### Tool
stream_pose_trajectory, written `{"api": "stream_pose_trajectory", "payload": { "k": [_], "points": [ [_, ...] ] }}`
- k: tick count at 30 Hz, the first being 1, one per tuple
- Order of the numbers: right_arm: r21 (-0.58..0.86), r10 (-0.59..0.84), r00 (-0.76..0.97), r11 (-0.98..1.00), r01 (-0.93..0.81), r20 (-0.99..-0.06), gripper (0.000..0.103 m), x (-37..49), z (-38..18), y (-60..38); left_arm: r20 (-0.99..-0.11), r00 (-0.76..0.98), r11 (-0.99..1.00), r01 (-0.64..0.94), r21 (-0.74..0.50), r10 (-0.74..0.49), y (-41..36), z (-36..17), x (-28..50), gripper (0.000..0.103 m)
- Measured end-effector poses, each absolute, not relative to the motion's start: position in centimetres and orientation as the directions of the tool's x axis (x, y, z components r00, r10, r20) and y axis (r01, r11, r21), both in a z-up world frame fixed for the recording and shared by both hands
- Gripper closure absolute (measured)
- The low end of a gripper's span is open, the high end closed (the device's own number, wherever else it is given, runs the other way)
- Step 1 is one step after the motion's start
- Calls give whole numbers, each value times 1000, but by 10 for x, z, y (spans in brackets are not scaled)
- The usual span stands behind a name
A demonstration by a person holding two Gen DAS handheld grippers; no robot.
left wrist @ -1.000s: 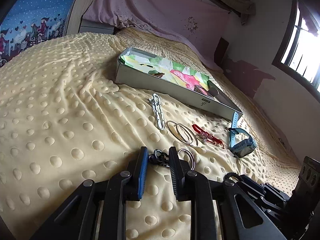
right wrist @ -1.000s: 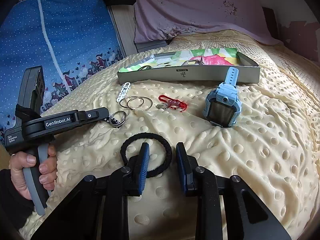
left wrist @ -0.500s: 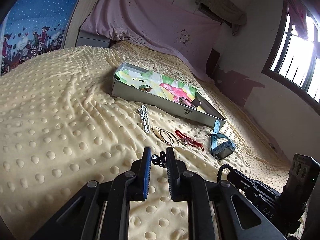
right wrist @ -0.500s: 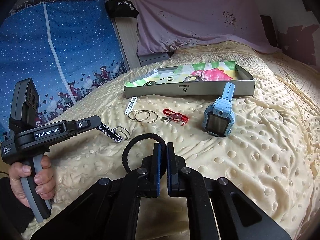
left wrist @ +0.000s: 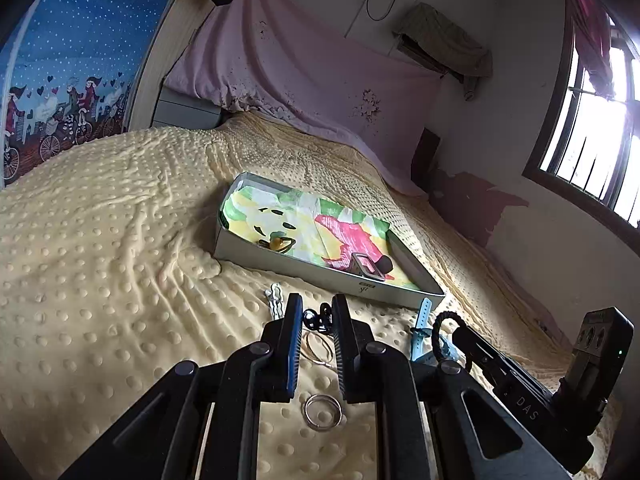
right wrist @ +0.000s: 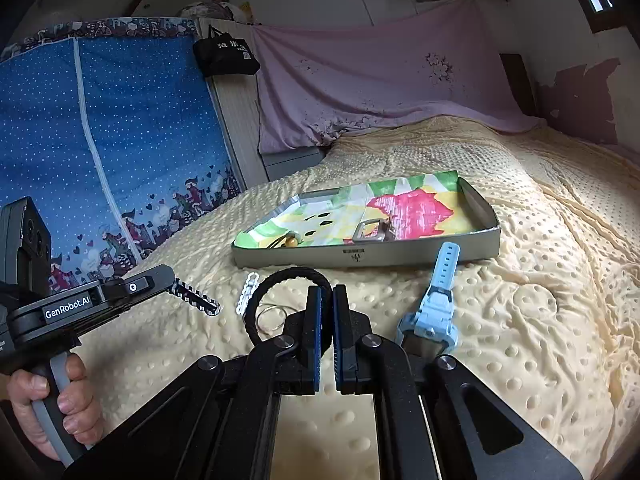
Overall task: Organize jewelry
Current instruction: 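Lower both held items into the grey tray and open both tools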
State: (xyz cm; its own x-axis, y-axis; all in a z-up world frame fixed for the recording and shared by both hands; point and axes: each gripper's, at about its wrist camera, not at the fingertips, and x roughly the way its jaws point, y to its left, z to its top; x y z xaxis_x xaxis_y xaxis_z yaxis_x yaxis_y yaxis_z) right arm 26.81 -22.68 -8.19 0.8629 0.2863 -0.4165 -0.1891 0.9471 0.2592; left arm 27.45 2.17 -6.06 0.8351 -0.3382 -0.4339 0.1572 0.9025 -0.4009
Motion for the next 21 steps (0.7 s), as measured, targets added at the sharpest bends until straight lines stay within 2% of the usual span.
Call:
{"api": "stream_pose_trajectory", "payload": {
  "k": [5,10,15,21],
  "points": [
    [265,211,880,959,-102,-425,98,319,-65,-231,-420,841,908,178,-380,-340,13,-50,325,89],
    [253,71,873,966,61,-482,98,365,-57,-253,-424,835,913,202,-356,-350,-5,-50,373,89],
    [216,15,822,967,133,-570,98,402,-68,-269,-490,807,924,168,-343,-329,-25,-68,409,89],
    [185,13,747,972,148,-665,98,431,-92,-277,-557,770,935,144,-325,-312,-38,-89,427,89]
  ]
}}
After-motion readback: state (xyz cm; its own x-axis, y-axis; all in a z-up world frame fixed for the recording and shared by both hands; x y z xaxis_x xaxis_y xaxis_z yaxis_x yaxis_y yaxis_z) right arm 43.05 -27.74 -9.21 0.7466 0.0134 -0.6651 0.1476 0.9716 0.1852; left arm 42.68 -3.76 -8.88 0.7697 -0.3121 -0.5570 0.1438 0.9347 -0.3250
